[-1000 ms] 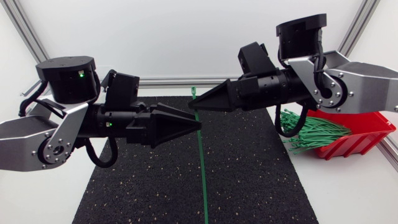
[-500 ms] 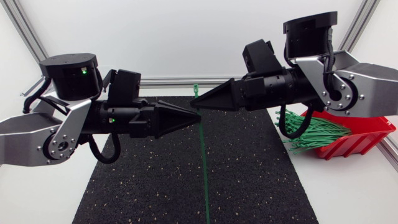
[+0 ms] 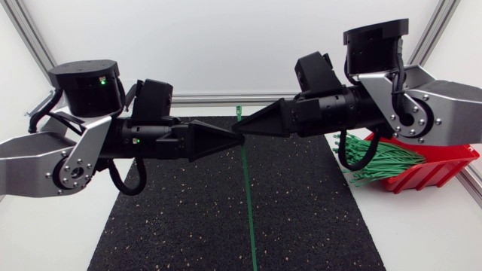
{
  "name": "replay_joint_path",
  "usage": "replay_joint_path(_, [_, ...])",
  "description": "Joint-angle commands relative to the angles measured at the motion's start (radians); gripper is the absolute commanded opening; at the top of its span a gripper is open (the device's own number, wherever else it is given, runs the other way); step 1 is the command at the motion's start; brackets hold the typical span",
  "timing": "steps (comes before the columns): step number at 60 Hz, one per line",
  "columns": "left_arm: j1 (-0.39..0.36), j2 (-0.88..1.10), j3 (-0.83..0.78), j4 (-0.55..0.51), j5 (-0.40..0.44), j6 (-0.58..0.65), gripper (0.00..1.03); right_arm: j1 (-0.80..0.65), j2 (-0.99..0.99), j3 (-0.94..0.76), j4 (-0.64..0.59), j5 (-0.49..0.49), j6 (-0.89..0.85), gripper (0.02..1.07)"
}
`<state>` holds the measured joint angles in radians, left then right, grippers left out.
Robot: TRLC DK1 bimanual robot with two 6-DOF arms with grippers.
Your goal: Take a green cable tie from the red box, thread the tail through the head to close it, then place it in the transparent bin on the left.
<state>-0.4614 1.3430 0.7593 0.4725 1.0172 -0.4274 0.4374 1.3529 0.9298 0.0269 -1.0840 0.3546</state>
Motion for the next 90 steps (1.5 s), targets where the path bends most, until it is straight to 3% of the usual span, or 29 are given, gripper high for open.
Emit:
replay_joint_path(1, [-0.003, 0.019, 0.031, 0.003, -0.005, -0.031, 0.04, 0.012, -0.032, -0.023, 0.004, -0.013, -0.011, 0.12])
replay_joint_path(11, [-0.010, 0.018, 0.018, -0.003, -0.005, -0.028, 0.04, 0.017, -0.043, -0.028, 0.005, -0.013, -0.013, 0.13])
replay_joint_path(17, [-0.008, 0.012, 0.017, -0.005, -0.002, -0.028, 0.04, 0.012, -0.052, -0.031, 0.007, -0.013, -0.020, 0.38])
replay_joint_path(23, [-0.008, 0.007, 0.011, -0.005, -0.002, -0.027, 0.04, -0.002, -0.064, -0.032, 0.007, -0.013, -0.023, 0.49])
replay_joint_path(44, [0.027, -0.031, 0.043, -0.055, 0.012, -0.027, 0.04, -0.103, -0.044, -0.045, -0.010, -0.086, -0.086, 0.48])
replay_joint_path(62, [0.032, -0.036, 0.060, -0.090, 0.034, -0.028, 0.04, -0.091, -0.005, -0.057, -0.236, -0.148, -0.345, 0.48])
replay_joint_path(67, [0.027, -0.033, 0.071, -0.104, 0.044, -0.027, 0.04, -0.083, 0.006, -0.063, -0.237, -0.149, -0.381, 0.38])
replay_joint_path(90, [-0.003, -0.010, 0.084, -0.110, 0.049, -0.027, 0.04, -0.031, 0.032, -0.057, -0.203, -0.136, -0.390, 0.38])
